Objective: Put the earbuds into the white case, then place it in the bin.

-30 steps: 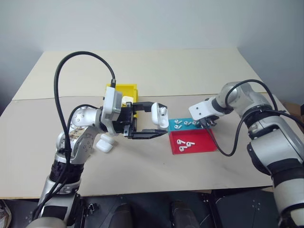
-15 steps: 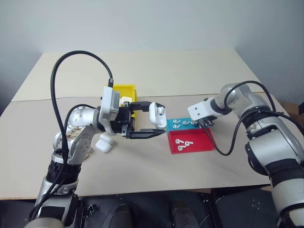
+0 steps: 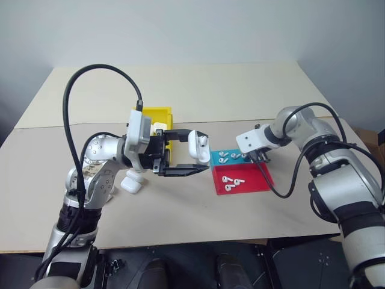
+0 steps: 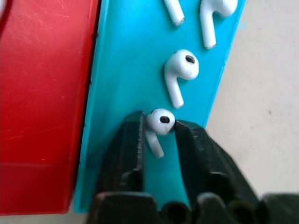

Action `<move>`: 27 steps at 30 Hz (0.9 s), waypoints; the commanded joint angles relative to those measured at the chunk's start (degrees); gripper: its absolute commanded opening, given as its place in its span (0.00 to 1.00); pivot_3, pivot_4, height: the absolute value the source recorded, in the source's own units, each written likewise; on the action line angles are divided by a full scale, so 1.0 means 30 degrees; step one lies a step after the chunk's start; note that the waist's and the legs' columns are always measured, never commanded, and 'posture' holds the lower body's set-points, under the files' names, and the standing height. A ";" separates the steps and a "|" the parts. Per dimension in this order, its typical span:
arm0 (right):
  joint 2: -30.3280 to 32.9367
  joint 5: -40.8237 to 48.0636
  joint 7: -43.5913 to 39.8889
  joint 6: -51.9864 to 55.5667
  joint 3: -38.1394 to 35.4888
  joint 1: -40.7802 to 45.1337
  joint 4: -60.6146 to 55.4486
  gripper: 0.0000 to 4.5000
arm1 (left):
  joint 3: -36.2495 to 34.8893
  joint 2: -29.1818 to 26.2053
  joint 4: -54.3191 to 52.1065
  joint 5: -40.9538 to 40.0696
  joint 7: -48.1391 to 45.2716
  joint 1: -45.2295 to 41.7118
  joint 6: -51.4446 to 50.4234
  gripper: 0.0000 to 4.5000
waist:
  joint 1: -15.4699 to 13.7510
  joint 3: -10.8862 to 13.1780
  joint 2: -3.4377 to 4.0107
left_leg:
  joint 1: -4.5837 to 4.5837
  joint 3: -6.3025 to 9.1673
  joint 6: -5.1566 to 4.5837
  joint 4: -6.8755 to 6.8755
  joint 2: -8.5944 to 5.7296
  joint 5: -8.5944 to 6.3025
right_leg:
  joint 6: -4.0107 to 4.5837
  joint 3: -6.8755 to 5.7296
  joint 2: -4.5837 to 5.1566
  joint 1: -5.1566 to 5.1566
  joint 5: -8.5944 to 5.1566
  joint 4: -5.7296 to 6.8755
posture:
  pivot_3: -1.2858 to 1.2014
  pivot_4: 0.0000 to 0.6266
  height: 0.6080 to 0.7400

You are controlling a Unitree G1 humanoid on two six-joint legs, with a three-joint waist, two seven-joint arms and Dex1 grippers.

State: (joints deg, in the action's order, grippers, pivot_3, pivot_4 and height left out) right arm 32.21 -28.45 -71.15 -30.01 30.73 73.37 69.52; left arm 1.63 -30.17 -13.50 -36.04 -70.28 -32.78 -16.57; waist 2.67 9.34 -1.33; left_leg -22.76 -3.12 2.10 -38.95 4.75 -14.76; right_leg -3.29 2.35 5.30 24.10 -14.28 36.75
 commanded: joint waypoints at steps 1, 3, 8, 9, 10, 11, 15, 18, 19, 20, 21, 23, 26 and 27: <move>0.0038 -0.0242 -0.0141 0.0285 0.0012 -0.0397 -0.0007 0.14 | -0.0390 -0.0208 -0.0533 -0.0372 0.0060 -0.0013 0.0000 0.64 | -0.0010 0.0000 0.0000 | 0.0000 0.0001 0.0000 0.0000 0.0000 0.0000 | 0.0000 0.0000 0.0000 0.0000 0.0000 0.0000 | 0.52 0.24 1.00; 0.0042 -0.0041 0.0037 0.0724 -0.0250 -0.0440 -0.0101 0.14 | -0.0346 -0.0195 -0.0515 -0.0367 0.0028 -0.0015 0.0026 0.64 | -0.0010 0.0000 0.0000 | 0.0001 0.0000 0.0000 -0.0001 0.0000 0.0000 | 0.0000 0.0000 0.0000 -0.0004 0.0000 0.0000 | 0.52 0.24 1.00; 0.0505 0.2737 -0.1801 0.4505 -0.2922 0.0143 -0.0922 0.14 | -0.0155 -0.0008 0.0164 -0.0302 -0.0301 -0.0572 0.0116 0.64 | -0.0038 0.0003 0.0002 | -0.0006 0.0001 0.0000 0.0000 -0.0001 0.0000 | 0.0000 -0.0001 0.0001 0.0002 0.0000 0.0000 | 0.52 0.24 1.00; 0.0823 0.3648 -0.2765 0.5623 -0.3710 0.0163 -0.1623 0.14 | -0.0163 0.0011 0.0422 -0.0301 -0.0446 -0.0769 0.0154 0.64 | -0.0043 0.0005 0.0006 | -0.0021 0.0001 0.0001 0.0000 -0.0001 0.0001 | 0.0000 -0.0001 0.0001 0.0016 0.0000 0.0003 | 0.52 0.24 1.00; 0.1192 0.4569 -0.3721 0.6817 -0.4463 0.0028 -0.2635 0.14 | -0.0185 0.0025 0.0669 -0.0317 -0.0579 -0.0958 0.0176 0.64 | -0.0058 0.0011 0.0014 | -0.0030 0.0001 0.0008 0.0001 -0.0001 0.0005 | 0.0000 -0.0001 0.0001 0.0027 0.0001 0.0012 | 0.52 0.24 1.00; 0.1560 0.5490 -0.4519 0.8606 -0.5230 -0.0235 -0.4067 0.14 | -0.0237 0.0038 0.0937 -0.0366 -0.0736 -0.1153 0.0195 0.64 | -0.0098 0.0021 0.0032 | -0.0041 0.0004 0.0013 0.0001 -0.0001 0.0008 | 0.0001 -0.0005 0.0001 0.0031 0.0001 0.0032 | 0.52 0.24 1.00; 0.3846 1.0552 -0.5583 1.7513 -0.9319 -0.4296 -1.5454 0.14 | -0.0352 0.0366 0.2173 -0.0490 -0.1237 -0.2052 0.0236 0.64 | -0.0439 0.0025 0.0041 | -0.0089 0.0037 0.0013 0.0019 0.0002 0.0007 | -0.0001 -0.0046 0.0002 0.0034 0.0001 0.0001 | 0.52 0.24 1.00; 0.3414 1.6120 -0.3139 2.5461 -1.3877 -0.7202 -2.3718 0.14 | -0.0289 0.0815 0.3132 -0.0373 -0.1555 -0.2634 0.0424 0.64 | -0.0694 0.0025 0.0043 | -0.0120 0.0052 0.0009 0.0014 0.0007 0.0005 | -0.0001 -0.0073 0.0000 0.0048 0.0000 -0.0011 | 0.52 0.24 1.00; 0.2553 1.8205 -0.1770 2.8226 -1.5640 -0.7710 -2.5978 0.14 | -0.0257 0.1019 0.3479 -0.0352 -0.1590 -0.2868 0.0435 0.64 | -0.0667 0.0026 0.0042 | -0.0128 0.0048 0.0009 0.0010 0.0006 0.0005 | -0.0001 -0.0069 0.0000 0.0057 0.0001 -0.0003 | 0.52 0.24 1.00; 0.1933 1.9654 -0.0675 3.0148 -1.6818 -0.8001 -2.7471 0.14 | -0.0249 0.1166 0.3713 -0.0324 -0.1626 -0.3026 0.0438 0.64 | -0.0639 0.0026 0.0042 | -0.0125 0.0049 0.0003 -0.0001 0.0006 0.0002 | -0.0001 -0.0065 -0.0001 0.0056 0.0001 0.0016 | 0.52 0.24 1.00; 0.1003 2.1031 0.0643 3.1894 -1.7913 -0.8122 -2.8910 0.14 | -0.0253 0.1295 0.4030 -0.0323 -0.1849 -0.3206 0.0484 0.64 | -0.0624 0.0026 0.0042 | -0.0122 0.0055 -0.0002 -0.0003 0.0006 -0.0001 | -0.0001 -0.0065 -0.0001 0.0053 0.0001 0.0035 | 0.52 0.24 1.00; -0.1045 2.3312 0.3281 3.4378 -1.9529 -0.8066 -3.1310 0.14 | -0.0134 0.1605 0.4666 -0.0167 -0.2154 -0.3585 0.0564 0.64 | -0.0649 0.0024 0.0039 | -0.0093 0.0063 -0.0059 -0.0010 0.0005 -0.0034 | 0.0001 -0.0061 -0.0007 0.0036 0.0002 0.0079 | 0.52 0.24 1.00; -0.3497 2.5600 0.6784 3.6544 -2.0659 -0.7762 -3.3763 0.14 | 0.0062 0.2140 0.5442 -0.0066 -0.2535 -0.4129 0.0660 0.64 | -0.0651 0.0020 0.0042 | -0.0026 0.0066 -0.0067 -0.0008 0.0001 -0.0038 | 0.0003 -0.0050 -0.0008 -0.0012 0.0000 0.0019 | 0.52 0.24 1.00; -0.4038 2.6224 0.7638 3.6789 -2.0697 -0.7908 -3.4448 0.14 | 0.0123 0.2392 0.5674 -0.0036 -0.2562 -0.4355 0.0696 0.64 | -0.0655 0.0020 0.0042 | -0.0028 0.0067 -0.0065 -0.0012 -0.0002 -0.0037 | 0.0003 -0.0048 -0.0008 -0.0009 0.0000 0.0024 | 0.52 0.24 1.00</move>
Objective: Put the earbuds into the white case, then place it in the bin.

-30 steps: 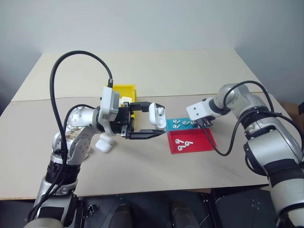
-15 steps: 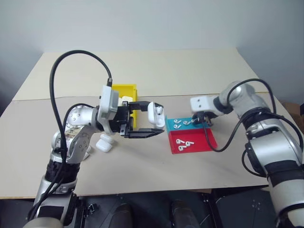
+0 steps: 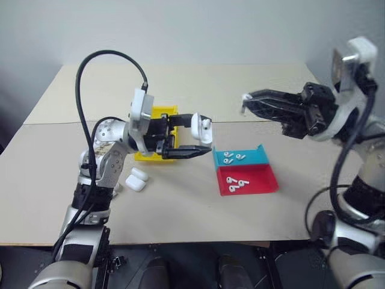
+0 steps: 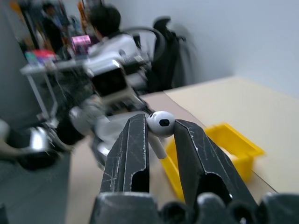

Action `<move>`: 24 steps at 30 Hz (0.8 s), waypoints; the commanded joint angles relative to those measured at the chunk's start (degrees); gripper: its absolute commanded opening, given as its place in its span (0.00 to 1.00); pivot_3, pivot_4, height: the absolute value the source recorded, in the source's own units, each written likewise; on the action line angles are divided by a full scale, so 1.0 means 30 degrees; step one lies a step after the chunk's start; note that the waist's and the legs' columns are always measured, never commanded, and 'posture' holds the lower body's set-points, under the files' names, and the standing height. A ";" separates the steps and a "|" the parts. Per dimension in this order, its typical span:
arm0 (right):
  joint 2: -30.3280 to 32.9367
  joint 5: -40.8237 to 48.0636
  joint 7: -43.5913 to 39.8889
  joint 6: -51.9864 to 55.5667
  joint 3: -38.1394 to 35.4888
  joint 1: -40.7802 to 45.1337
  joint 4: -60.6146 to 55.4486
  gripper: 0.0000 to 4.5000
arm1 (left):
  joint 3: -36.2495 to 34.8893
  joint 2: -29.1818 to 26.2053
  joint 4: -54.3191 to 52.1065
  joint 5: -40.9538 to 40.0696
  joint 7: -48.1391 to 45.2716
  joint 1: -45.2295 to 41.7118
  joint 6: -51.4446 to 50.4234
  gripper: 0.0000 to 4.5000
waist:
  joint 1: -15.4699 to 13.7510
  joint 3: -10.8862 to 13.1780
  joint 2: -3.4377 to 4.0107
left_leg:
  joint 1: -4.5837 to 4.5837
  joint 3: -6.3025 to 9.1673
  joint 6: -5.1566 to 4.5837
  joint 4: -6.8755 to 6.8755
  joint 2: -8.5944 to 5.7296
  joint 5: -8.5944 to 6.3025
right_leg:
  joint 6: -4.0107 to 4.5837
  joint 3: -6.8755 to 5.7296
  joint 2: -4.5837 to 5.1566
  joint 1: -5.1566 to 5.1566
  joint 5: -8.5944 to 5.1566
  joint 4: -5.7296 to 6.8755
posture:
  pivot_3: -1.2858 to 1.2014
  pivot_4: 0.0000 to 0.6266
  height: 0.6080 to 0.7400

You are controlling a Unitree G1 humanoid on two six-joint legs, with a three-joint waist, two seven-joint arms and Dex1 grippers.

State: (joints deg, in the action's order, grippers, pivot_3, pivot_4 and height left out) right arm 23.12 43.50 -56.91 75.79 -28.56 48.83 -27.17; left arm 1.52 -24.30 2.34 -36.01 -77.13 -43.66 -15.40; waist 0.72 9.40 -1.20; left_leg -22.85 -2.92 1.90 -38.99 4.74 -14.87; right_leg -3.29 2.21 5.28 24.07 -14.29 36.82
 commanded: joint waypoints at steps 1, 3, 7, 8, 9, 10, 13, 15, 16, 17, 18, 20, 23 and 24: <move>-0.1389 0.2793 0.3619 0.1601 -0.0881 0.0060 -0.2763 0.14 | 0.0239 0.0717 0.0624 0.0021 -0.0286 -0.0955 0.0416 0.64 | -0.0004 0.0000 0.0000 | -0.0012 0.0002 0.0000 0.0002 -0.0001 0.0000 | 0.0000 0.0001 -0.0001 0.0010 0.0000 -0.0001 | 0.52 0.24 1.00; -0.1839 0.3842 0.4863 0.1753 -0.0894 -0.0171 -0.3158 0.14 | 0.0331 0.1099 0.0894 0.0129 -0.0265 -0.1259 0.0490 0.64 | -0.0023 0.0000 0.0000 | -0.0040 0.0015 -0.0003 0.0005 -0.0004 -0.0001 | -0.0001 -0.0005 0.0001 0.0017 0.0001 0.0054 | 0.52 0.24 1.00; -0.1756 0.5225 0.6506 0.1215 -0.0187 -0.1301 -0.3415 0.14 | 0.0445 0.1321 0.0757 0.0208 -0.0283 -0.1437 0.0405 0.64 | -0.0005 -0.0001 -0.0002 | -0.0092 0.0039 -0.0030 0.0006 -0.0009 -0.0016 | -0.0005 -0.0024 0.0006 0.0030 0.0003 0.0008 | 0.52 0.24 1.00; -0.1582 0.5573 0.6637 0.1005 -0.0002 -0.1657 -0.3471 0.14 | 0.0440 0.1324 0.0716 0.0222 -0.0261 -0.1455 0.0386 0.64 | 0.0010 -0.0001 -0.0001 | -0.0093 0.0039 -0.0033 0.0007 -0.0008 -0.0018 | -0.0005 -0.0024 0.0007 0.0031 0.0003 0.0007 | 0.52 0.24 1.00; -0.1396 0.5907 0.6723 0.0855 0.0175 -0.1979 -0.3476 0.14 | 0.0420 0.1285 0.0704 0.0264 -0.0232 -0.1479 0.0395 0.64 | 0.0017 -0.0001 -0.0002 | -0.0100 0.0037 -0.0033 0.0012 -0.0009 -0.0018 | -0.0005 -0.0023 0.0007 0.0041 0.0003 0.0002 | 0.52 0.24 1.00; -0.1207 0.6218 0.6846 0.0668 0.0349 -0.2226 -0.3451 0.14 | 0.0402 0.1255 0.0714 0.0295 -0.0226 -0.1496 0.0412 0.64 | 0.0020 -0.0001 -0.0002 | -0.0101 0.0042 -0.0034 0.0012 -0.0009 -0.0018 | -0.0005 -0.0025 0.0006 0.0041 0.0003 0.0002 | 0.52 0.24 1.00; -0.0446 0.6280 0.6682 -0.0361 0.1230 -0.3180 -0.3450 0.14 | 0.0255 0.1115 0.0768 0.0277 -0.0324 -0.1548 0.0380 0.64 | 0.0045 -0.0001 -0.0002 | -0.0100 0.0041 -0.0036 0.0009 -0.0010 -0.0019 | -0.0006 -0.0022 0.0007 0.0040 0.0003 0.0003 | 0.52 0.24 1.00; -0.0033 0.6351 0.6694 -0.1057 0.1644 -0.3526 -0.3120 0.14 | 0.0166 0.1040 0.0781 0.0334 -0.0341 -0.1535 0.0381 0.64 | 0.0075 -0.0001 -0.0002 | -0.0094 0.0043 -0.0039 0.0008 -0.0009 -0.0020 | -0.0005 -0.0022 0.0004 0.0034 0.0003 0.0003 | 0.52 0.24 1.00; 0.0128 0.6356 0.6771 -0.1437 0.1873 -0.3659 -0.2983 0.14 | 0.0106 0.0992 0.0791 0.0351 -0.0380 -0.1515 0.0375 0.64 | 0.0079 -0.0001 -0.0002 | -0.0092 0.0044 -0.0040 0.0008 -0.0009 -0.0021 | -0.0005 -0.0021 0.0003 0.0034 0.0003 0.0001 | 0.52 0.24 1.00; 0.0287 0.6406 0.6855 -0.1774 0.2071 -0.3771 -0.2892 0.14 | 0.0064 0.0964 0.0796 0.0362 -0.0414 -0.1500 0.0368 0.64 | 0.0083 -0.0001 -0.0002 | -0.0092 0.0046 -0.0040 0.0009 -0.0009 -0.0021 | -0.0005 -0.0021 0.0002 0.0035 0.0003 -0.0001 | 0.52 0.24 1.00; 0.0419 0.6412 0.6928 -0.2106 0.2285 -0.3875 -0.2768 0.14 | 0.0021 0.0924 0.0768 0.0361 -0.0422 -0.1464 0.0352 0.64 | 0.0082 -0.0001 -0.0002 | -0.0093 0.0047 -0.0040 0.0008 -0.0008 -0.0021 | -0.0005 -0.0022 0.0001 0.0035 0.0003 0.0000 | 0.52 0.24 1.00; 0.0573 0.6777 0.7558 -0.2403 0.2676 -0.3447 -0.2556 0.14 | -0.0018 0.0854 0.0655 0.0347 -0.0412 -0.1363 0.0348 0.64 | 0.0082 -0.0001 -0.0003 | -0.0096 0.0048 -0.0041 0.0008 -0.0009 -0.0021 | -0.0005 -0.0022 0.0003 0.0035 0.0003 -0.0001 | 0.52 0.24 1.00; 0.0718 0.7299 0.8424 -0.2764 0.3117 -0.2989 -0.2301 0.14 | 0.0012 0.0798 0.0441 0.0315 -0.0333 -0.1223 0.0313 0.64 | 0.0066 0.0000 -0.0003 | -0.0097 0.0048 -0.0041 0.0009 -0.0009 -0.0021 | -0.0005 -0.0022 0.0003 0.0037 0.0003 -0.0003 | 0.52 0.24 1.00; 0.0757 0.7517 0.8687 -0.2891 0.3212 -0.2917 -0.2209 0.14 | 0.0028 0.0799 0.0332 0.0311 -0.0295 -0.1166 0.0289 0.64 | 0.0055 -0.0001 -0.0003 | -0.0098 0.0051 -0.0040 0.0009 -0.0008 -0.0021 | -0.0005 -0.0027 0.0002 0.0037 0.0002 -0.0004 | 0.52 0.24 1.00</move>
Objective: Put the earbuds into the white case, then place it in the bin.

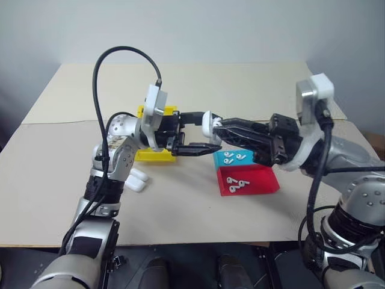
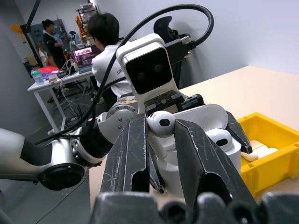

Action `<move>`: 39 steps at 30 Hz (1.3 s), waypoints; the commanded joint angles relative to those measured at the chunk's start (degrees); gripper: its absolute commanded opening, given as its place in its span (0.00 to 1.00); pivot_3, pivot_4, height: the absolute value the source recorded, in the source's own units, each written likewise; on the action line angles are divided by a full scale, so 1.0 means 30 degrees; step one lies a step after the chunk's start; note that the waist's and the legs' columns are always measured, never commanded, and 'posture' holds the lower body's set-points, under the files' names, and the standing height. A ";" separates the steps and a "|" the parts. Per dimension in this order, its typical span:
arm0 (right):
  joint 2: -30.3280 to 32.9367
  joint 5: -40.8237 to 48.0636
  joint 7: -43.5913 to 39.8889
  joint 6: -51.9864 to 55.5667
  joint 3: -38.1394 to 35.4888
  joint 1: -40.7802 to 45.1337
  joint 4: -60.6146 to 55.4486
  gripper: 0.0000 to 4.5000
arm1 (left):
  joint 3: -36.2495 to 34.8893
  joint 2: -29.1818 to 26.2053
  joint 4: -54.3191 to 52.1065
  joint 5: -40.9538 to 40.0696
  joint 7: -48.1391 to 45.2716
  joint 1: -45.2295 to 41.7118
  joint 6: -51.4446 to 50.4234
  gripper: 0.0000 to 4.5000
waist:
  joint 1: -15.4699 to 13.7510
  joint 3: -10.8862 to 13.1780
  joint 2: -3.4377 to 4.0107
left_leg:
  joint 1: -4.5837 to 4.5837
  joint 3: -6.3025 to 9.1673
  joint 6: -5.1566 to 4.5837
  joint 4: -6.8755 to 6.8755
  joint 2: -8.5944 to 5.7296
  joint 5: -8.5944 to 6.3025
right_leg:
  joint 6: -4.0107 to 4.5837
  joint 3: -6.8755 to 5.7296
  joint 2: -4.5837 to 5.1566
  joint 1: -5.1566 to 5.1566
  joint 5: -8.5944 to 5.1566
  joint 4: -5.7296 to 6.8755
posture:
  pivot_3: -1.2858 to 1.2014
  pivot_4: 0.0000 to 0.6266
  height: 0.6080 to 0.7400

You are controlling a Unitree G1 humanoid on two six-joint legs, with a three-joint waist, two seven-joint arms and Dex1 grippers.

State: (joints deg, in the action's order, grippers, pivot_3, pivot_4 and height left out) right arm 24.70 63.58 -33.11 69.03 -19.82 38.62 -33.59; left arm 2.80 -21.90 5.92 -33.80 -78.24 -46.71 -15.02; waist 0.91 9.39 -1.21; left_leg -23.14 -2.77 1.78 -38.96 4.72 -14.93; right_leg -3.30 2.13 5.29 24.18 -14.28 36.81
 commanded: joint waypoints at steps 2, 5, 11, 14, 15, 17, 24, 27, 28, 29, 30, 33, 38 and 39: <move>0.0418 0.1131 0.1114 -0.0935 0.0479 0.0489 0.0003 0.14 | -0.0345 0.0048 -0.1087 -0.0405 0.0139 -0.0037 0.0132 0.64 | -0.0023 0.0000 0.0000 | -0.0004 0.0000 0.0000 0.0000 0.0000 0.0000 | 0.0000 -0.0002 0.0001 -0.0002 0.0000 -0.0008 | 0.52 0.24 1.00; 0.0799 0.1546 0.1397 -0.1323 0.0657 0.0316 0.0080 0.14 | -0.0276 0.0151 -0.1271 -0.0378 0.0208 0.0078 0.0047 0.64 | -0.0042 0.0000 -0.0001 | -0.0014 0.0001 -0.0003 0.0001 0.0000 -0.0002 | 0.0000 -0.0006 0.0003 -0.0001 0.0000 -0.0018 | 0.52 0.24 1.00; 0.1672 0.2230 0.1514 -0.1977 0.1079 -0.0141 0.0011 0.14 | -0.0310 0.0204 -0.1024 -0.0292 0.0196 0.0031 0.0080 0.64 | -0.0040 0.0000 -0.0001 | -0.0013 0.0005 -0.0005 0.0000 0.0000 -0.0003 | -0.0001 -0.0009 0.0002 -0.0003 0.0000 -0.0017 | 0.52 0.24 1.00; 0.2044 0.2623 0.1540 -0.2311 0.1345 -0.0378 -0.0151 0.14 | -0.0373 0.0222 -0.0845 -0.0272 0.0196 -0.0046 0.0144 0.64 | -0.0041 0.0000 -0.0001 | -0.0015 0.0006 -0.0006 0.0000 -0.0001 -0.0004 | 0.0000 -0.0009 0.0002 -0.0002 0.0000 -0.0019 | 0.52 0.24 1.00; 0.2141 0.2725 0.1568 -0.2415 0.1424 -0.0449 -0.0198 0.14 | -0.0394 0.0223 -0.0806 -0.0265 0.0201 -0.0055 0.0166 0.64 | -0.0041 0.0000 -0.0001 | -0.0015 0.0006 -0.0007 0.0000 0.0000 -0.0004 | -0.0001 -0.0009 0.0002 -0.0003 0.0000 -0.0020 | 0.52 0.24 1.00; 0.2343 0.2929 0.1641 -0.2594 0.1508 -0.0537 -0.0254 0.14 | -0.0432 0.0198 -0.0827 -0.0289 0.0210 -0.0056 0.0140 0.64 | -0.0039 0.0000 -0.0001 | -0.0015 0.0006 -0.0008 0.0000 0.0000 -0.0004 | -0.0001 -0.0009 0.0002 -0.0002 0.0000 -0.0019 | 0.52 0.24 1.00; 0.3054 0.3063 0.1665 -0.3401 0.1800 -0.1125 -0.0273 0.14 | -0.0406 0.0231 -0.1170 -0.0313 0.0381 0.0106 0.0066 0.64 | -0.0042 0.0001 -0.0003 | -0.0017 0.0006 -0.0009 -0.0001 -0.0002 -0.0005 | -0.0001 -0.0009 0.0003 -0.0001 0.0000 -0.0021 | 0.52 0.24 1.00; 0.3236 0.2998 0.1545 -0.3787 0.1995 -0.1229 -0.0227 0.14 | -0.0399 0.0274 -0.1128 -0.0294 0.0420 0.0064 0.0090 0.64 | -0.0043 0.0001 -0.0003 | -0.0016 0.0007 -0.0009 -0.0001 -0.0001 -0.0005 | -0.0001 -0.0009 0.0002 -0.0002 0.0000 -0.0021 | 0.52 0.24 1.00; 0.3284 0.2902 0.1522 -0.3897 0.2105 -0.1225 -0.0200 0.14 | -0.0405 0.0286 -0.1087 -0.0286 0.0417 0.0037 0.0105 0.64 | -0.0042 0.0001 -0.0003 | -0.0016 0.0007 -0.0009 -0.0002 0.0000 -0.0005 | -0.0001 -0.0009 0.0002 -0.0002 0.0000 -0.0020 | 0.52 0.24 1.00; 0.3328 0.2802 0.1541 -0.3970 0.2212 -0.1228 -0.0186 0.22 | -0.0409 0.0293 -0.1066 -0.0281 0.0413 0.0021 0.0116 0.64 | -0.0035 0.0001 -0.0003 | -0.0014 0.0007 -0.0009 -0.0001 -0.0001 -0.0005 | 0.0000 -0.0009 0.0002 -0.0002 0.0000 -0.0020 | 0.52 0.24 1.00; 0.3372 0.2693 0.1520 -0.4066 0.2315 -0.1238 -0.0209 0.30 | -0.0424 0.0284 -0.1048 -0.0287 0.0400 0.0010 0.0114 0.64 | -0.0033 0.0001 -0.0003 | -0.0014 0.0007 -0.0009 -0.0001 -0.0001 -0.0005 | 0.0000 -0.0008 0.0001 -0.0002 0.0000 -0.0019 | 0.52 0.24 1.00; 0.3527 0.2784 0.1717 -0.4179 0.2473 -0.1168 -0.0187 0.52 | -0.0484 0.0212 -0.0912 -0.0313 0.0322 -0.0065 0.0130 0.64 | -0.0036 0.0001 -0.0003 | -0.0013 0.0007 -0.0010 -0.0001 0.0000 -0.0005 | 0.0000 -0.0008 0.0000 -0.0001 0.0000 -0.0020 | 0.52 0.24 1.00; 0.4354 0.3582 0.1923 -0.4285 0.1892 -0.1247 -0.0335 0.89 | -0.0516 0.0151 -0.0642 -0.0279 0.0210 -0.0225 0.0227 0.64 | -0.0053 0.0001 -0.0004 | -0.0017 0.0008 -0.0010 -0.0001 0.0000 -0.0006 | 0.0000 -0.0011 0.0002 -0.0002 0.0000 -0.0023 | 0.52 0.24 1.00; 0.4573 0.3821 0.1929 -0.4329 0.1737 -0.1294 -0.0368 0.96 | -0.0509 0.0165 -0.0600 -0.0261 0.0202 -0.0253 0.0252 0.64 | -0.0061 0.0002 -0.0005 | -0.0017 0.0008 -0.0010 -0.0001 -0.0001 -0.0006 | 0.0000 -0.0010 0.0003 -0.0002 0.0000 -0.0023 | 0.52 0.24 1.00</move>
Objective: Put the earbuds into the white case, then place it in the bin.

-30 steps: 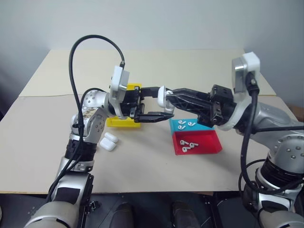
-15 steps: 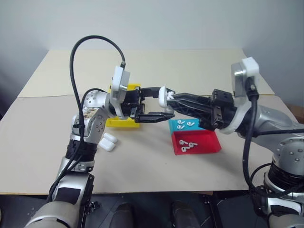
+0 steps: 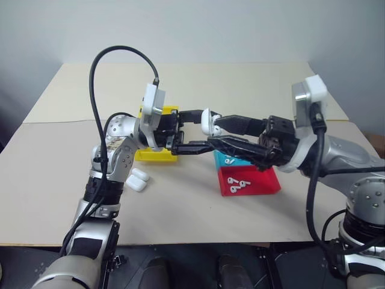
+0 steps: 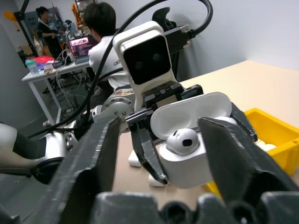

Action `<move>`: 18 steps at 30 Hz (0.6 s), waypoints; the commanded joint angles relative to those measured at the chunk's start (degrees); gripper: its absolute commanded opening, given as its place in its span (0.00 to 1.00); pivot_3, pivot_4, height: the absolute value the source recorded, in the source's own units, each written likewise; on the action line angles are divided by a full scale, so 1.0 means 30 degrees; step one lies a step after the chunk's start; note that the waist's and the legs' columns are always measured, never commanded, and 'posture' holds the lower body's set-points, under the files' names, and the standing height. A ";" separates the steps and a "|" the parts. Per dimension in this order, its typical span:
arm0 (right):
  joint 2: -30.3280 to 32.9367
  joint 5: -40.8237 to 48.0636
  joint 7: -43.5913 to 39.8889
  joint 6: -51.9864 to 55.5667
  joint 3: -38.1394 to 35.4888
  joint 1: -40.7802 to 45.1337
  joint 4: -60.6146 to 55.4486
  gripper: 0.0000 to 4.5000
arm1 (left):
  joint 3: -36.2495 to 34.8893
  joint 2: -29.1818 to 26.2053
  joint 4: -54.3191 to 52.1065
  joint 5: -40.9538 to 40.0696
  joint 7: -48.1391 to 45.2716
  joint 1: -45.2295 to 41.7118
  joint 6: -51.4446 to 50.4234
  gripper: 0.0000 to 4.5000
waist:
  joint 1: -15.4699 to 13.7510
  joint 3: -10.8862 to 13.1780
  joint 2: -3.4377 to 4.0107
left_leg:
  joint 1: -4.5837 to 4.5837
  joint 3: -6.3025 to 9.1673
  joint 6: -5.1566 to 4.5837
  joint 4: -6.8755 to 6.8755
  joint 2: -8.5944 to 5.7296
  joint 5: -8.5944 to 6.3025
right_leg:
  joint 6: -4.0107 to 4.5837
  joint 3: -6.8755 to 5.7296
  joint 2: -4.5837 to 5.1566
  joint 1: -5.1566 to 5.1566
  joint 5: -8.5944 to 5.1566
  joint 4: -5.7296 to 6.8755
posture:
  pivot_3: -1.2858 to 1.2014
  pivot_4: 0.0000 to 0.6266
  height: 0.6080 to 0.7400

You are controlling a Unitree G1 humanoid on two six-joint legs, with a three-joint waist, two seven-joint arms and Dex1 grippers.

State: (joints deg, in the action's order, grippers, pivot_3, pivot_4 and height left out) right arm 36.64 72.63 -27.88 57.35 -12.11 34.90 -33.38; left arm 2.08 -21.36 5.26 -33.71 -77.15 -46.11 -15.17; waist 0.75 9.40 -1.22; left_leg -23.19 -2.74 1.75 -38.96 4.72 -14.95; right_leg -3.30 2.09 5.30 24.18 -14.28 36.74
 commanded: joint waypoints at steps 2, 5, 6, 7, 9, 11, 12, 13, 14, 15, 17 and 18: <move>0.1167 0.1148 0.0109 -0.0586 -0.1123 -0.0220 -0.0647 0.99 | -0.0259 0.0027 -0.0295 -0.0268 -0.0182 -0.0520 0.0330 0.64 | -0.0025 0.0001 -0.0002 | -0.0001 0.0002 0.0000 -0.0001 0.0000 0.0000 | 0.0000 -0.0003 0.0000 -0.0004 0.0000 -0.0004 | 0.52 0.24 1.00; 0.2009 0.1920 -0.0085 -0.0830 -0.1819 -0.0511 -0.0919 0.99 | -0.0197 0.0112 -0.0143 -0.0171 -0.0216 -0.0609 0.0411 0.64 | -0.0028 0.0002 -0.0003 | -0.0003 0.0004 -0.0002 0.0000 0.0000 -0.0001 | 0.0000 -0.0003 0.0000 -0.0004 0.0000 -0.0007 | 0.52 0.24 1.00; 0.2252 0.2056 -0.0309 -0.0961 -0.2054 -0.0619 -0.0984 0.99 | -0.0177 0.0136 -0.0081 -0.0145 -0.0261 -0.0644 0.0450 0.64 | -0.0027 0.0002 -0.0004 | -0.0004 0.0004 -0.0003 0.0000 -0.0001 -0.0002 | 0.0000 -0.0003 0.0001 -0.0003 0.0000 -0.0006 | 0.52 0.24 1.00; 0.2662 0.2096 -0.0409 -0.0978 -0.2227 -0.0522 -0.0911 0.95 | -0.0142 0.0174 -0.0011 -0.0110 -0.0271 -0.0701 0.0457 0.64 | -0.0030 0.0002 -0.0005 | -0.0003 0.0003 -0.0003 -0.0001 -0.0001 -0.0002 | 0.0000 -0.0003 0.0001 -0.0003 0.0000 -0.0007 | 0.52 0.24 1.00; 0.3602 0.1484 -0.1083 -0.1240 -0.2204 0.0278 -0.0561 0.86 | -0.0010 0.0195 0.0121 0.0038 -0.0297 -0.0805 0.0451 0.64 | -0.0028 0.0002 -0.0006 | -0.0001 0.0003 -0.0003 -0.0004 -0.0002 -0.0002 | 0.0000 -0.0002 0.0002 -0.0006 0.0000 -0.0015 | 0.52 0.24 1.00; 0.4586 0.0257 -0.2160 -0.1490 -0.1471 0.2090 0.0397 0.71 | 0.0221 0.0160 0.0213 0.0237 -0.0397 -0.0858 0.0404 0.64 | 0.0052 0.0003 -0.0001 | 0.0000 -0.0002 -0.0004 -0.0013 -0.0006 -0.0002 | 0.0000 0.0007 0.0005 0.0002 0.0000 -0.0032 | 0.52 0.24 1.00; 0.4887 -0.0241 -0.2627 -0.1571 -0.1107 0.2749 0.0798 0.61 | 0.0293 0.0156 0.0273 0.0298 -0.0455 -0.0886 0.0403 0.64 | 0.0048 0.0002 -0.0003 | 0.0012 -0.0026 -0.0003 -0.0020 -0.0007 -0.0002 | 0.0000 0.0036 0.0003 0.0022 -0.0001 -0.0041 | 0.52 0.24 1.00; 0.5281 -0.1220 -0.3583 -0.1799 -0.0283 0.3839 0.1448 0.56 | 0.0397 0.0173 0.0299 0.0384 -0.0440 -0.0904 0.0352 0.64 | 0.0068 0.0001 -0.0005 | 0.0025 -0.0015 -0.0005 -0.0013 -0.0003 -0.0002 | 0.0001 0.0029 -0.0007 0.0007 -0.0001 -0.0053 | 0.52 0.24 1.00; 0.5608 -0.2457 -0.4770 -0.2192 0.0726 0.5006 0.2160 0.50 | 0.0479 0.0237 0.0404 0.0485 -0.0441 -0.0943 0.0415 0.64 | 0.0079 0.0000 -0.0001 | 0.0042 -0.0013 -0.0007 -0.0013 0.0004 -0.0003 | 0.0004 0.0029 -0.0016 -0.0002 -0.0003 -0.0054 | 0.52 0.24 1.00; 0.5801 -0.3352 -0.5645 -0.2491 0.1439 0.5805 0.2674 0.42 | 0.0534 0.0281 0.0484 0.0551 -0.0436 -0.0972 0.0471 0.64 | 0.0106 0.0000 -0.0001 | 0.0042 -0.0017 -0.0010 0.0000 0.0002 -0.0001 | 0.0004 0.0034 -0.0013 0.0003 -0.0003 -0.0059 | 0.52 0.24 1.00; 0.6008 -0.5576 -0.8264 -0.3673 0.3269 0.7690 0.4033 0.28 | 0.0677 0.0428 0.0701 0.0809 -0.0449 -0.1061 0.0693 0.64 | 0.0087 0.0000 -0.0001 | 0.0042 -0.0028 -0.0010 -0.0010 0.0002 -0.0001 | 0.0004 0.0044 -0.0014 0.0014 -0.0004 -0.0047 | 0.52 0.24 1.00; 0.5978 -0.6605 -0.9427 -0.4271 0.4146 0.8510 0.4662 0.18 | 0.0733 0.0535 0.0803 0.0915 -0.0423 -0.1094 0.0789 0.64 | 0.0077 0.0000 -0.0001 | 0.0036 -0.0022 -0.0010 -0.0010 0.0002 -0.0001 | 0.0004 0.0038 -0.0014 0.0010 -0.0004 -0.0056 | 0.52 0.24 1.00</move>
State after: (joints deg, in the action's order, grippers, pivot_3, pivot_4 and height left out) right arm 54.11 57.30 -50.83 48.28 -1.92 58.03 -21.34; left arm 4.22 -20.22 7.94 -31.26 -78.33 -47.77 -14.37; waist 0.99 9.40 -1.22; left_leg -23.11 -2.83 1.72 -39.00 4.72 -14.95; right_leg -3.29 2.22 5.27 24.24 -14.29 36.59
